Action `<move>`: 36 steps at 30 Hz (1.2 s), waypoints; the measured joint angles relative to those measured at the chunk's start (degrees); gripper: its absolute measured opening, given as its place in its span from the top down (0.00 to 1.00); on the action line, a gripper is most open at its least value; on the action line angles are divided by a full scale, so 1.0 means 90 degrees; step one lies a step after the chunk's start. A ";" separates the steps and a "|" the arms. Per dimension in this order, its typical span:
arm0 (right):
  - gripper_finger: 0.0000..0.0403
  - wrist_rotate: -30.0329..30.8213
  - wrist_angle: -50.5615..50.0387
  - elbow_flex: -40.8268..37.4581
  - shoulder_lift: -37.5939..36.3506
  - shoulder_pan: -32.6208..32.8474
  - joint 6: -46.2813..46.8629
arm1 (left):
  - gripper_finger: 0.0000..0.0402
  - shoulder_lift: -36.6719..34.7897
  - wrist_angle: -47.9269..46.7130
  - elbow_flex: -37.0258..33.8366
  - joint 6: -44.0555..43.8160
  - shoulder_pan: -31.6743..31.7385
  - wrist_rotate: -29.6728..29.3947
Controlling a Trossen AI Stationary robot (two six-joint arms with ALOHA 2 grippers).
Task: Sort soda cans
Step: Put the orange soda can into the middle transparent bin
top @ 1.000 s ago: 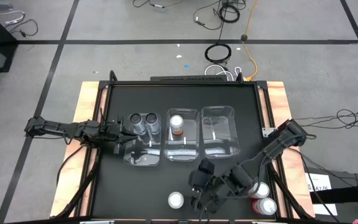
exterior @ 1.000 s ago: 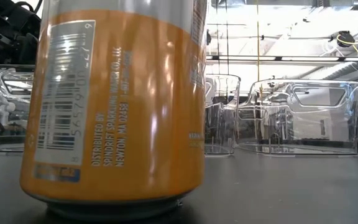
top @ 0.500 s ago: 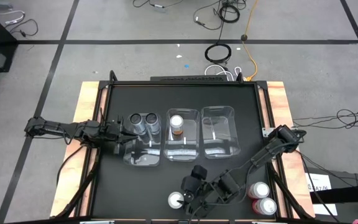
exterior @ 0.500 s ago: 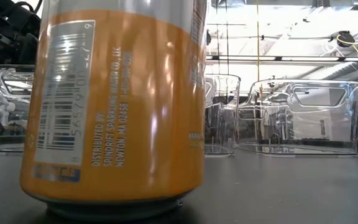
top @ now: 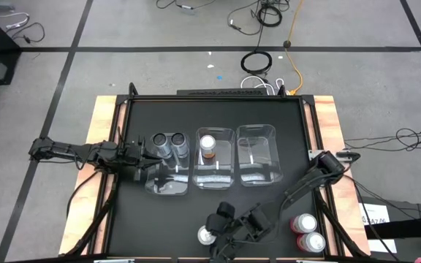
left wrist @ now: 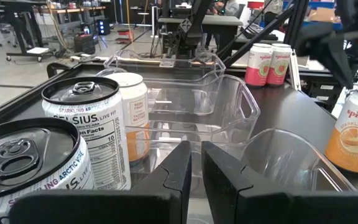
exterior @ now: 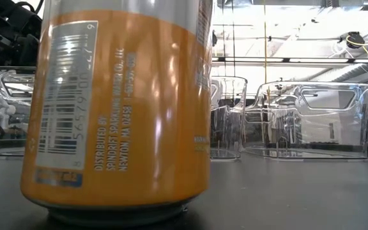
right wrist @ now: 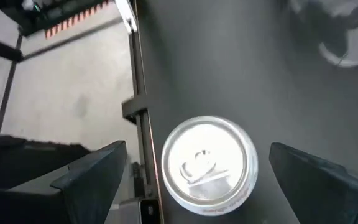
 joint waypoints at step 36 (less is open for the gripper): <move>0.03 0.0353 -0.0289 -0.0002 0.0525 -0.0164 -0.0691 | 0.88 -0.0004 0.0000 0.0000 -0.0001 -0.0001 0.0000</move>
